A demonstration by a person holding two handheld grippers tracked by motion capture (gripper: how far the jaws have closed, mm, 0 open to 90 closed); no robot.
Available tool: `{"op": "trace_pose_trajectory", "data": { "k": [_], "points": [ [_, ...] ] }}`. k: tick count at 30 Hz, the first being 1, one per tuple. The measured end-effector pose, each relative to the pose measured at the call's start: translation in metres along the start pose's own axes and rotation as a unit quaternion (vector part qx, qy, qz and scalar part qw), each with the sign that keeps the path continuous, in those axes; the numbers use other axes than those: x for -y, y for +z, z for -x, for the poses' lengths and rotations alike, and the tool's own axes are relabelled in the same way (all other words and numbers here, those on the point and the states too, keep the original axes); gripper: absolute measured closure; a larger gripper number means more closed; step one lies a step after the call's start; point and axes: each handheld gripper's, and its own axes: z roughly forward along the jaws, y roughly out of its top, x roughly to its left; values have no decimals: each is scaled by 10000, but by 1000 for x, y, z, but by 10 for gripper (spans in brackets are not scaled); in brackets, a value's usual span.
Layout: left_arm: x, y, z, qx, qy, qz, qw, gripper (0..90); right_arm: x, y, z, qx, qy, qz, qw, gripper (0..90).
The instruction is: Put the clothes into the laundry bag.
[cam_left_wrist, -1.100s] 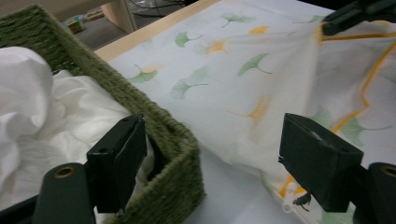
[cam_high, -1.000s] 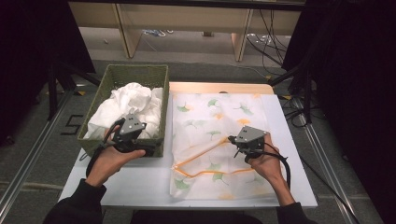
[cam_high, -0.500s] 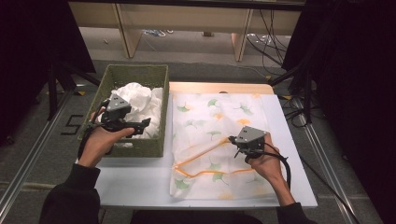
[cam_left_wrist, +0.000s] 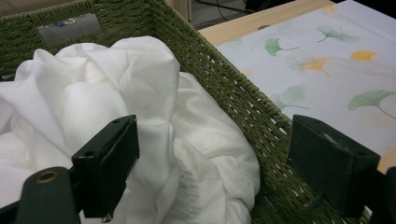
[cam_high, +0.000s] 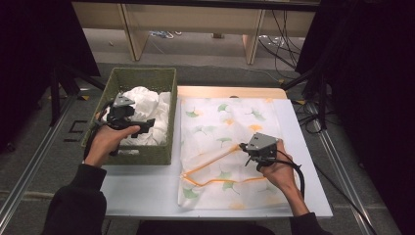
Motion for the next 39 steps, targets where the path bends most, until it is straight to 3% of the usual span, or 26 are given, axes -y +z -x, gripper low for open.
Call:
{"op": "trace_pose_trajectory", "data": {
  "k": [1,2,3,4,8,10,14,16,18,20,21,23,24,26,29,32,34,35,39],
  "points": [
    [-1,3,-2,-17,-62,6,10000,165,0,0,0,-1,4,-5,10000,900],
    [-3,6,-6,-23,34,-88,10000,165,0,0,0,8,10,-16,10000,900],
    [-3,8,-6,-41,-159,-103,9998,164,0,1,0,-21,-3,-39,10000,900],
    [-4,12,-10,-73,-48,-166,9998,165,0,1,1,-43,-41,-33,10000,900],
    [-8,23,-22,-291,7,-401,9988,169,0,2,1,-35,-45,-41,10000,900],
    [-9,23,-25,-591,-175,-497,9969,187,1,1,2,-26,-45,-33,10000,900],
    [-11,22,-34,-889,-88,-742,9932,176,1,1,2,-4,-21,-24,10000,900],
    [-7,28,-45,-832,-148,-1003,9914,163,1,1,1,-12,-33,-57,10000,900],
    [-3,37,-55,-713,-162,-1092,9913,151,0,1,0,-7,-58,-81,9999,900],
    [0,47,-60,-580,-15,-1185,9913,149,0,2,0,-10,-49,-77,10000,900],
    [1,49,-60,-512,-92,-1272,9905,146,1,2,1,-19,-43,-74,10000,900],
    [6,60,-58,-357,-500,-1308,9895,110,1,2,1,-37,-53,-80,9999,900],
    [7,65,-59,-308,-452,-1390,9888,70,1,3,1,-42,-35,-92,9999,900],
    [10,73,-57,-190,-438,-1672,9848,0,1,2,-1,-30,23,-111,9999,900],
    [14,82,-50,-57,-334,-1851,9821,0,0,2,0,-50,-8,-110,9999,900],
    [14,90,-47,-200,-183,-1988,9797,0,0,2,0,-34,-32,-85,10000,900],
    [13,91,-49,-333,-251,-2012,9787,0,0,1,-1,-23,-2,-96,10000,900],
    [12,89,-49,-351,-261,-1983,9792,0,0,1,0,-33,-63,-69,10000,900],
    [6,71,-55,-832,-161,-1723,9814,127,1,1,1,-32,-13,-82,10000,900]
  ]
}}
